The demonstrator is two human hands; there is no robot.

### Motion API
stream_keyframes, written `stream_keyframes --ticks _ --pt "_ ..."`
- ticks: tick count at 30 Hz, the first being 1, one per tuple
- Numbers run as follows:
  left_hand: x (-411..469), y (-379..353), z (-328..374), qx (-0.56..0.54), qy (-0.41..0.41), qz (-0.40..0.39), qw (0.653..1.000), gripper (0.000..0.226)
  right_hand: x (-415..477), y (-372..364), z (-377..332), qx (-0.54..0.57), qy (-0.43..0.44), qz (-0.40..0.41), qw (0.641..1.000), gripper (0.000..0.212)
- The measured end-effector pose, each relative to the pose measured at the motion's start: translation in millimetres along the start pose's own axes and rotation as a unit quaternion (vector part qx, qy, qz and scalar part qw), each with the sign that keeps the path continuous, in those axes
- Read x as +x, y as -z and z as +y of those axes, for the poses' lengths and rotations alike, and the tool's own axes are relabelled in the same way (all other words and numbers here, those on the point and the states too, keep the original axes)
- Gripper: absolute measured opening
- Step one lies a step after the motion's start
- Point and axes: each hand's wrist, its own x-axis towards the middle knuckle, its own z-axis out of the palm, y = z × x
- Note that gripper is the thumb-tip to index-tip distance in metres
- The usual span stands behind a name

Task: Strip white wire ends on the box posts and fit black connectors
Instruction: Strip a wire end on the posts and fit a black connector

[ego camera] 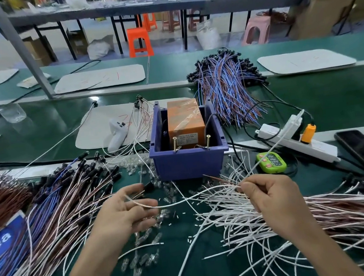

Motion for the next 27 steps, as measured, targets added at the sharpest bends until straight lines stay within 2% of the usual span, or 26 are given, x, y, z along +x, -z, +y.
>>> stream_keyframes --ticks 5,9,13,16,19,21,23,27 --pt "0 -2 0 -0.132 -0.016 -0.045 0.99 0.042 -1 -1 -2 -0.005 0.003 -0.014 1.0 0.023" --pt "2 -11 -8 -0.16 0.004 -0.005 0.987 0.024 -4 -5 -4 -0.014 0.004 -0.024 1.0 0.023" --pt "2 -16 -11 -0.205 -0.004 0.054 0.977 0.031 -7 -5 -6 -0.043 0.009 -0.041 0.998 0.022" --pt "-3 -16 -9 -0.151 -0.07 0.038 0.985 0.039 -6 -1 -11 -0.045 0.006 -0.007 0.999 0.023" --pt "-4 -17 -7 -0.089 -0.107 -0.01 0.99 0.03 1 8 -15 -0.031 0.014 0.054 0.998 0.023" --pt "0 -20 -7 -0.044 -0.103 0.004 0.994 0.021 6 12 -19 -0.022 0.031 0.05 0.998 0.024" --pt "4 -25 -7 0.011 -0.106 0.029 0.994 0.024 11 11 -24 -0.031 0.043 0.055 0.997 0.022" --pt "11 -40 -5 0.119 -0.152 0.087 0.977 0.02 27 5 -28 -0.058 0.047 0.115 0.991 0.019"
